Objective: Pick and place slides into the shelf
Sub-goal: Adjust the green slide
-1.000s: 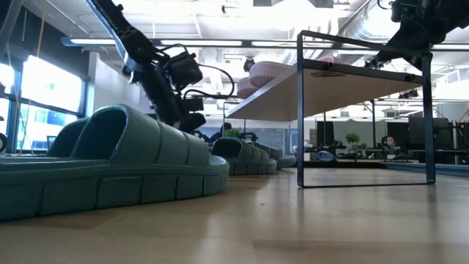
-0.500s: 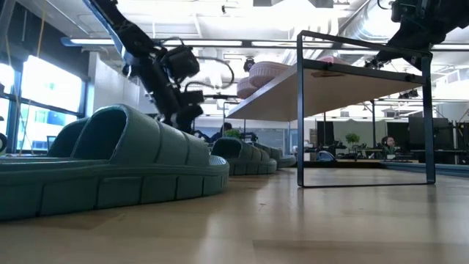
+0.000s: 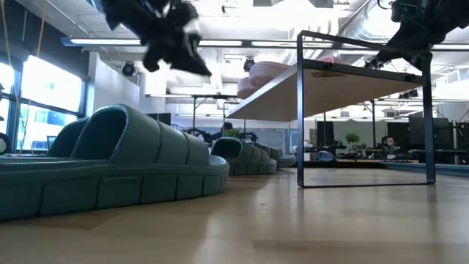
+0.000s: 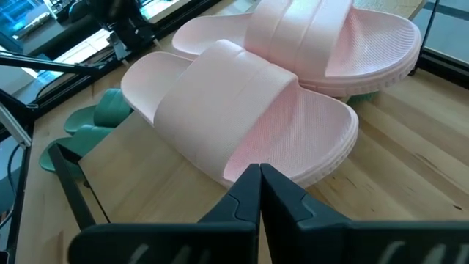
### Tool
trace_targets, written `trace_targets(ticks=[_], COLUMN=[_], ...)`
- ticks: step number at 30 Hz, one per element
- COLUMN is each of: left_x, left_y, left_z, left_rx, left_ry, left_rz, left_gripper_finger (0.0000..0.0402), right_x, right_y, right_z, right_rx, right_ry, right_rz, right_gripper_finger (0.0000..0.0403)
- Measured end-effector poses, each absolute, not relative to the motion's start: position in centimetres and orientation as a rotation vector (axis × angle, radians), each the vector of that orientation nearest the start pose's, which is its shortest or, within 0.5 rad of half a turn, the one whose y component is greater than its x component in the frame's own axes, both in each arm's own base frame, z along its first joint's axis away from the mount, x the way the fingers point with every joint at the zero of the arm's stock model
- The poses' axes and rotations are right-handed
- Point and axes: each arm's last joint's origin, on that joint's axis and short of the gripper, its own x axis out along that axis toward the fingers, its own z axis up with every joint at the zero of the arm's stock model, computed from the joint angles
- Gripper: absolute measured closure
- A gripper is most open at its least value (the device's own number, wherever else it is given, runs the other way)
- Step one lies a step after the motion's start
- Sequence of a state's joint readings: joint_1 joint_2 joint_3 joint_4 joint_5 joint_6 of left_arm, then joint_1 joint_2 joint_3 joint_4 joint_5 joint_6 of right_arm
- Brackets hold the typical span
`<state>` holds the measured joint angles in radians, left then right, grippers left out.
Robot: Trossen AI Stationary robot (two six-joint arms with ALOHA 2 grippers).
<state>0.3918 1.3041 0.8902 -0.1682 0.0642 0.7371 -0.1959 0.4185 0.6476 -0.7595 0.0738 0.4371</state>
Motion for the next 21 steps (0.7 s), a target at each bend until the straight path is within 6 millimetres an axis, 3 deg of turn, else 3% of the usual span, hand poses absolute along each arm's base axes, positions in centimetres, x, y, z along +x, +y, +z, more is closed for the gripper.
trace_targets(ticks=[4, 12, 21], left_x=[26.7, 28.5, 29.7], left_y=[7.6, 4.9, 4.7], left_z=[26.1, 24.0, 20.6], left_rx=[0.778, 1.04, 1.067], left_ry=[0.638, 0.819, 0.93], left_rz=[-0.068, -0.026, -0.131], left_gripper_finger=[0.0401, 0.0396, 0.0301], right_x=[8.5, 8.5, 8.5], right_y=[-1.9, -1.9, -1.9], right_z=[27.6, 27.6, 27.6], right_rx=[0.463, 0.468, 0.487], right_ry=[0.464, 0.464, 0.459], right_rz=[-0.378, -0.38, -0.392], right_gripper_finger=[0.0402, 0.0402, 0.0402])
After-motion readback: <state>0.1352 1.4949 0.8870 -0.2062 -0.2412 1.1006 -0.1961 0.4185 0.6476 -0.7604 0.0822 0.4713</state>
